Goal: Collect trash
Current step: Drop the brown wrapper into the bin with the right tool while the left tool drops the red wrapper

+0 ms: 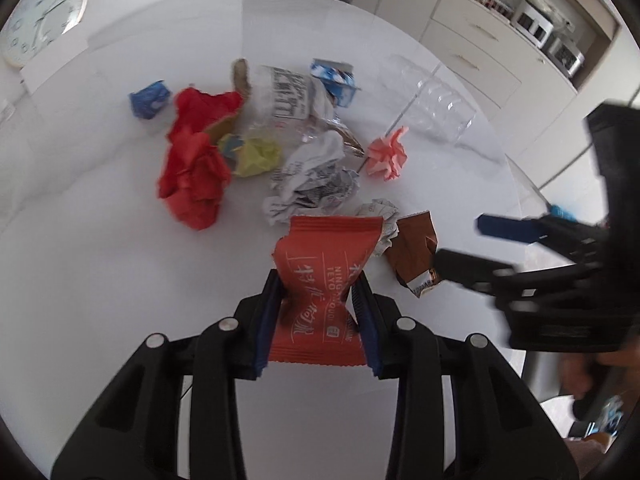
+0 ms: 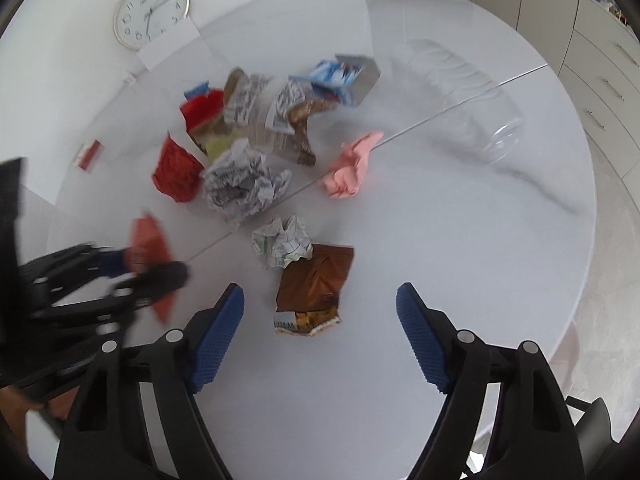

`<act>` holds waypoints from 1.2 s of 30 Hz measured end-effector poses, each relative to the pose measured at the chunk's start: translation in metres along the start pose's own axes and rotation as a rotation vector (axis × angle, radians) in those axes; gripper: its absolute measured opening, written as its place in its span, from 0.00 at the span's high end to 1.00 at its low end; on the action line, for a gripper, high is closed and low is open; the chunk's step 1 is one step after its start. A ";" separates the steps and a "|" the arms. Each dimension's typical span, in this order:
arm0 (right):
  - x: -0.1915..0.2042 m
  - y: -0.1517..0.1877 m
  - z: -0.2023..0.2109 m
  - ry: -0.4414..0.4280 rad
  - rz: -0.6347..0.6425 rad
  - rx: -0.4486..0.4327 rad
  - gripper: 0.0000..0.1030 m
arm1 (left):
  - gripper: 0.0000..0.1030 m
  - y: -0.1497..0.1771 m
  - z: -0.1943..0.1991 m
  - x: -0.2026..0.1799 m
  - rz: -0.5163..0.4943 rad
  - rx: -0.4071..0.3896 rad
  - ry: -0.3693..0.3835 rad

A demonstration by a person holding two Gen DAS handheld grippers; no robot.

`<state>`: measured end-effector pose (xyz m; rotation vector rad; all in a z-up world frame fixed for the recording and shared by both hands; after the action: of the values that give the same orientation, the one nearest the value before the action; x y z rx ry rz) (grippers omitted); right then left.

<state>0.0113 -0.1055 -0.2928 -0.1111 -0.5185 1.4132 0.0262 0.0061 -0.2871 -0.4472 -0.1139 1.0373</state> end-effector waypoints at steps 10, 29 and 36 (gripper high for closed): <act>0.000 0.011 -0.024 0.093 0.064 0.074 0.72 | 0.65 0.005 0.038 0.023 0.104 -0.053 -0.031; -0.202 0.069 0.117 0.120 -0.261 -0.033 0.71 | 0.65 -0.010 0.047 -0.102 -0.002 -0.047 0.078; -0.297 0.134 0.049 0.100 -0.416 0.106 0.70 | 0.65 -0.020 0.032 -0.194 -0.104 -0.020 0.129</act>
<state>-0.1500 -0.3781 -0.3821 0.0116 -0.3576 1.0197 -0.0663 -0.1586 -0.2275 -0.5196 -0.0323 0.9031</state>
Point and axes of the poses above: each gripper's, at about its wrist camera, not at the fingertips, and z roughly against the way its jaws point, x to its left, y to its underside, the point moved 10 cm from there along -z, roughly the way its jaws point, and after that the axes turned 4 degrees about -y, right-handed, at the moved point
